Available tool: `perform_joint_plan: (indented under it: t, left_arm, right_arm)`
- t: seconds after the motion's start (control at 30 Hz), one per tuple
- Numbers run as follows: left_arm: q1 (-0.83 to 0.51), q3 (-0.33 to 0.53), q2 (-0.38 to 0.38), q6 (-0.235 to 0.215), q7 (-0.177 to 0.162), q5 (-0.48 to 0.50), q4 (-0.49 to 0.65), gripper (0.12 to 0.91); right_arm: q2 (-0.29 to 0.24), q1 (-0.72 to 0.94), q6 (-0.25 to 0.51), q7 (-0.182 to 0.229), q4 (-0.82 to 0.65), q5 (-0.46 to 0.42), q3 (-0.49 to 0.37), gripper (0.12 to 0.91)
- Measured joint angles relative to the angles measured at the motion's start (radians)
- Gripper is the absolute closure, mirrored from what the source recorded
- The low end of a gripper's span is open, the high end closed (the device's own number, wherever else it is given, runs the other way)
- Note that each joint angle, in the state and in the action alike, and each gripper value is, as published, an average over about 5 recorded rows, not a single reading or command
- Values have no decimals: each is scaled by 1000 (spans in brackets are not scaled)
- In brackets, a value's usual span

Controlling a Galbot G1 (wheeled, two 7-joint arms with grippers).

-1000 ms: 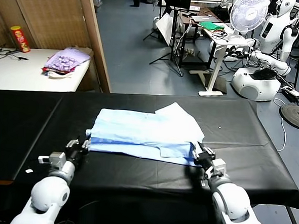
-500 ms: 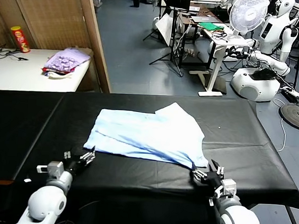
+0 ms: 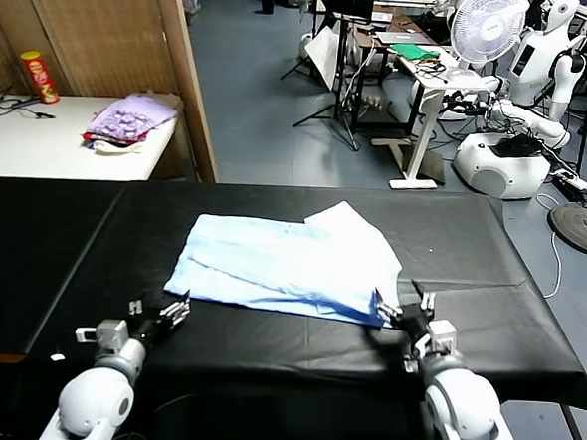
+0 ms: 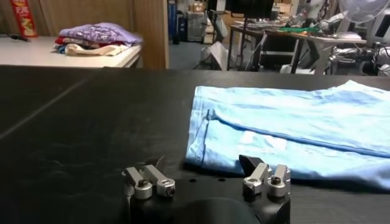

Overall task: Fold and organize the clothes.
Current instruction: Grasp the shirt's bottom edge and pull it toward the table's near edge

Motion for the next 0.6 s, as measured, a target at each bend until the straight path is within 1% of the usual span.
perform_joint_plan:
  t: [0.07,0.13,0.3,0.47,0.6]
  left_arm:
    - [0,-3,-1,0,0,1,2,232]
    - [-1,-5,-3,-1,-1,1,5,232]
    - [-8,-5,-8,-1,0,2,13,232]
    - [-8,-6,-14,0,0,6,13,232]
    - [-1,-12,-15,0,0,8,12,232]
  right_arm:
    - [-25,-28,1,-32,42,-1,4,227]
    - [-49,-59,3,-55,83,-12,5,227]
    - [-99,-141,3,-91,157,-66,2,227]
    - [-121,-213,7,-115,185,-129,-5,227]
    - [-121,-233,5,-113,182,-158,-12,240]
